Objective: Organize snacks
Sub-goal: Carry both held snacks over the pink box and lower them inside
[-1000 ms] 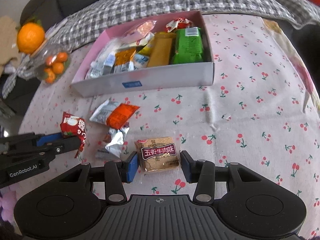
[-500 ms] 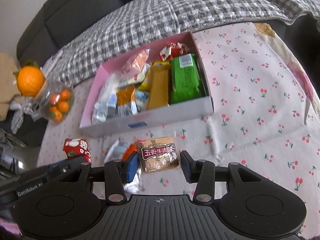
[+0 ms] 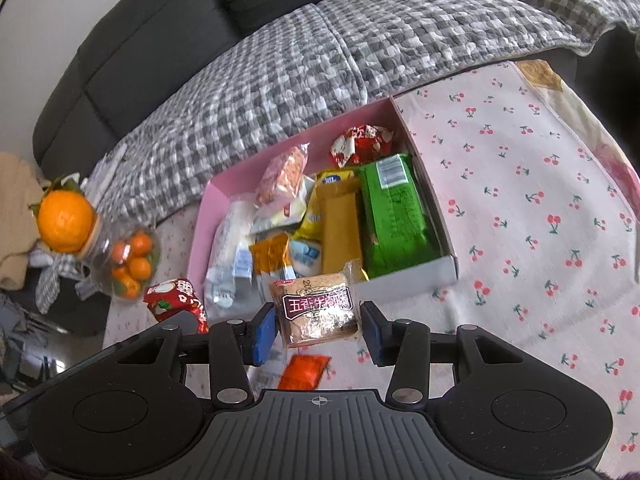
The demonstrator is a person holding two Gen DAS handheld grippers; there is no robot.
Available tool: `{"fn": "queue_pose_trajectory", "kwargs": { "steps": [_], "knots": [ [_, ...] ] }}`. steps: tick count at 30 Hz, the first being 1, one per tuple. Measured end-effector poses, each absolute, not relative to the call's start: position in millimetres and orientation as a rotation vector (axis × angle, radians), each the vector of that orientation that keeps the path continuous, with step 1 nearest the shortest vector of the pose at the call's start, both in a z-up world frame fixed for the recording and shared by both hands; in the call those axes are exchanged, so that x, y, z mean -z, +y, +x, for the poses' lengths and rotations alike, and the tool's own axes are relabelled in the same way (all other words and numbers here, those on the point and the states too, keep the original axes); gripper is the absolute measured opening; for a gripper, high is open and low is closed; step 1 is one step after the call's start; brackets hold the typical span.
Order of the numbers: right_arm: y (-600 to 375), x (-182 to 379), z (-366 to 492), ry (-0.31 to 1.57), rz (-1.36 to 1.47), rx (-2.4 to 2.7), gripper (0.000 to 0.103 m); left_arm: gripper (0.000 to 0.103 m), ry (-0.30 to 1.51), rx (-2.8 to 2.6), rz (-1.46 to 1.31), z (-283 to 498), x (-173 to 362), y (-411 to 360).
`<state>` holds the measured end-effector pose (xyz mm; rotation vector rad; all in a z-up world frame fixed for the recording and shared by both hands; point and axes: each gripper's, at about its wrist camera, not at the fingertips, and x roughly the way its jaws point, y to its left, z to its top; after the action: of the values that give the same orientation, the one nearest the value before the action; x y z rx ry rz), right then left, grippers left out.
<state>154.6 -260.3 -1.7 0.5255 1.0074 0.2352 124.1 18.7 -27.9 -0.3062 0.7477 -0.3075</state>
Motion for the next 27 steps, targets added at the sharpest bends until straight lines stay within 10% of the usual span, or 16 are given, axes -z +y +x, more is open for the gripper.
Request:
{"fn": "queue_pose_trajectory", "kwargs": {
  "steps": [24,27],
  "knots": [
    [-257.2,19.7,192.3,0.977,0.534,-0.161,0.048,0.026,0.715,0.259,-0.199,156.4,35.4,-17.4],
    [-257.4,17.6,192.5,0.982,0.519,-0.160,0.057,0.039,0.688,0.231,-0.177,154.3,34.5,-19.4]
  ]
}}
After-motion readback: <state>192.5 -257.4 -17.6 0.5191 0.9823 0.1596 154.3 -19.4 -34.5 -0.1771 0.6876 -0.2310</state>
